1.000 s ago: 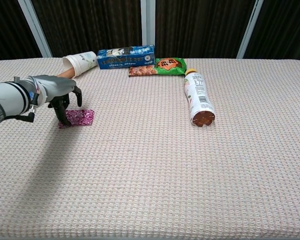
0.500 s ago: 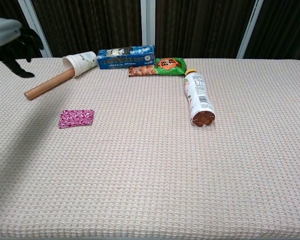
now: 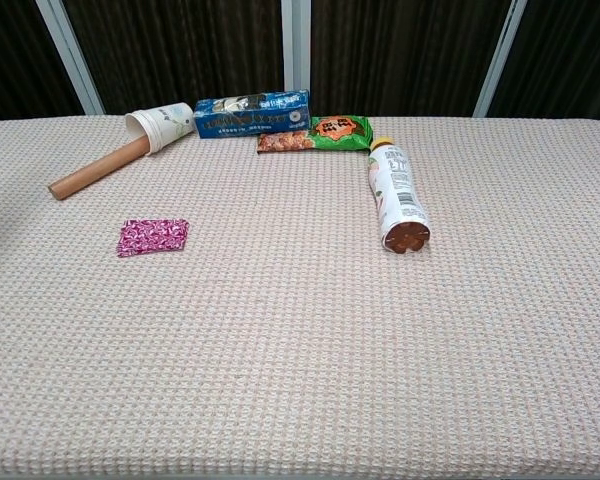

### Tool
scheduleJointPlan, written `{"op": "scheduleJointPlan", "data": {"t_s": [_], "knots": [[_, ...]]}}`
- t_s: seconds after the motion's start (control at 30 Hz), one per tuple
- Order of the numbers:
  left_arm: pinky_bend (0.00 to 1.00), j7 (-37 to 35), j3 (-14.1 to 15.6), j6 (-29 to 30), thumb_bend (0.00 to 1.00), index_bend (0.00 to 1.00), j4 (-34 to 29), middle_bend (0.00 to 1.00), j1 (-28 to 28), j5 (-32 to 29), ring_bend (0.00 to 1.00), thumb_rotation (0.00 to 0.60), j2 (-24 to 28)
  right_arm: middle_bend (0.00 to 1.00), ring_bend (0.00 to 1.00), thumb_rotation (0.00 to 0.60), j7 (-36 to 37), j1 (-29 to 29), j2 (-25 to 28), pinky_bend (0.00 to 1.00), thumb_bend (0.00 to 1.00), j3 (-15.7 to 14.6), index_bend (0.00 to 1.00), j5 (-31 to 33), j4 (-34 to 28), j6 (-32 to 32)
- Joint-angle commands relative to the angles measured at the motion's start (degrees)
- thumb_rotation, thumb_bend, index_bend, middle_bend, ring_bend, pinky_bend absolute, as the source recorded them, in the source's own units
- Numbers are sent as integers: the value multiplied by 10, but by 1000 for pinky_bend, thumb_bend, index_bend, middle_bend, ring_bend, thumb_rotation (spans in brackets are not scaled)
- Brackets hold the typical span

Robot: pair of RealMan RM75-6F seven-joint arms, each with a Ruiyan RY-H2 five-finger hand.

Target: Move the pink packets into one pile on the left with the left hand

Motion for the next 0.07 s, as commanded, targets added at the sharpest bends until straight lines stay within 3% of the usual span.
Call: {"op": "scheduleJointPlan", "data": {"t_s": [0.03, 0.07], "knots": [[367, 1, 14, 10, 235, 316, -35, 339, 24, 10, 234, 600, 23, 80, 0, 516, -6, -3, -4, 0, 104, 0, 131, -3, 3, 7], [367, 2, 15, 10, 236, 316, -47, 339, 32, 10, 234, 600, 29, 80, 0, 517, -13, -4, -5, 0, 103, 1, 131, -1, 5, 9]]}}
